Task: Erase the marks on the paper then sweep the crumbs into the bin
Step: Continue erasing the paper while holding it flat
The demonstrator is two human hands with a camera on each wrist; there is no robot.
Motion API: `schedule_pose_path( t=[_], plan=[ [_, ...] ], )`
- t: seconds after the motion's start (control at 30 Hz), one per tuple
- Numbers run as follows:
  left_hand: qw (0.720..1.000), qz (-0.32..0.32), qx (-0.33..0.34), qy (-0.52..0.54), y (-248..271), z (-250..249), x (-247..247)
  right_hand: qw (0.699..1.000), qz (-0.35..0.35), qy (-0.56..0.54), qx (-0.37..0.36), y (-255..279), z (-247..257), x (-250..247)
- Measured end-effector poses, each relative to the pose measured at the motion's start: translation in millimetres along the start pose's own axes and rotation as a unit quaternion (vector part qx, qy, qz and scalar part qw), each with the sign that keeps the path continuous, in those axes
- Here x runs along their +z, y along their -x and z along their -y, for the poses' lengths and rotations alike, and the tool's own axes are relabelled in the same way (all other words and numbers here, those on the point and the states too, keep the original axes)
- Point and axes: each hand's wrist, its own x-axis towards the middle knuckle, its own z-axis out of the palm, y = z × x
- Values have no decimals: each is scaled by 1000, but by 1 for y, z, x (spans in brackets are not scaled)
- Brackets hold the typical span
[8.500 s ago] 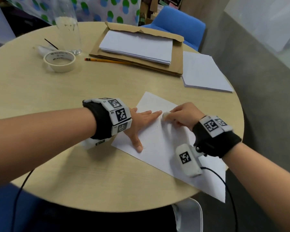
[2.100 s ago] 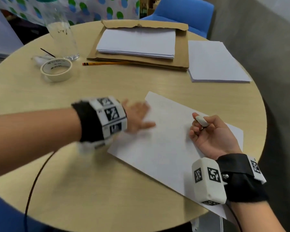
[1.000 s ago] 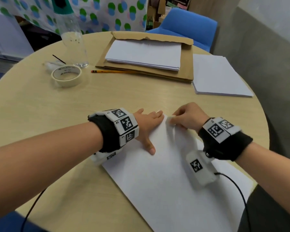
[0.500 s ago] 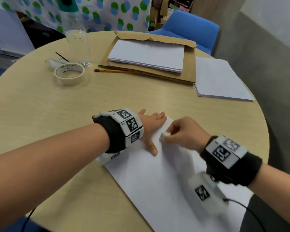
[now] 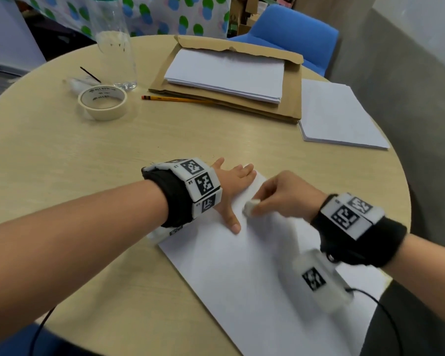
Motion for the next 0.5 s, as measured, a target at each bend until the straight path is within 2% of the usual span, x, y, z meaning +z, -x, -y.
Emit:
schedule_pose_path(
  t=[0.07,0.13,0.2,0.27,0.3,0.33,0.43,0.5],
  plan=[
    [1000,-3,2,7,1,0,0,996,-88,-6,10,-16,1,-10],
    [1000,-5,2,9,1,0,0,991,-132,-10,-2,-16,2,-3],
    [1000,-4,-1,5,0,0,0,996,-83,-4,-27,-2,-1,13],
    [1000,-2,-4,1,0,0,1,1000,2,-21,-15,10,-1,19],
    [1000,-1,-3,2,0,0,1,999,18,-28,0,9,-1,15],
    [1000,-1,-1,3,0,0,1,999,5,-27,16,3,-1,7],
    [1000,-8,2,6,1,0,0,992,-106,-41,50,-21,-2,-15],
    [1000,-8,-1,5,1,0,0,989,-130,-53,39,-19,-3,-11]
  ],
)
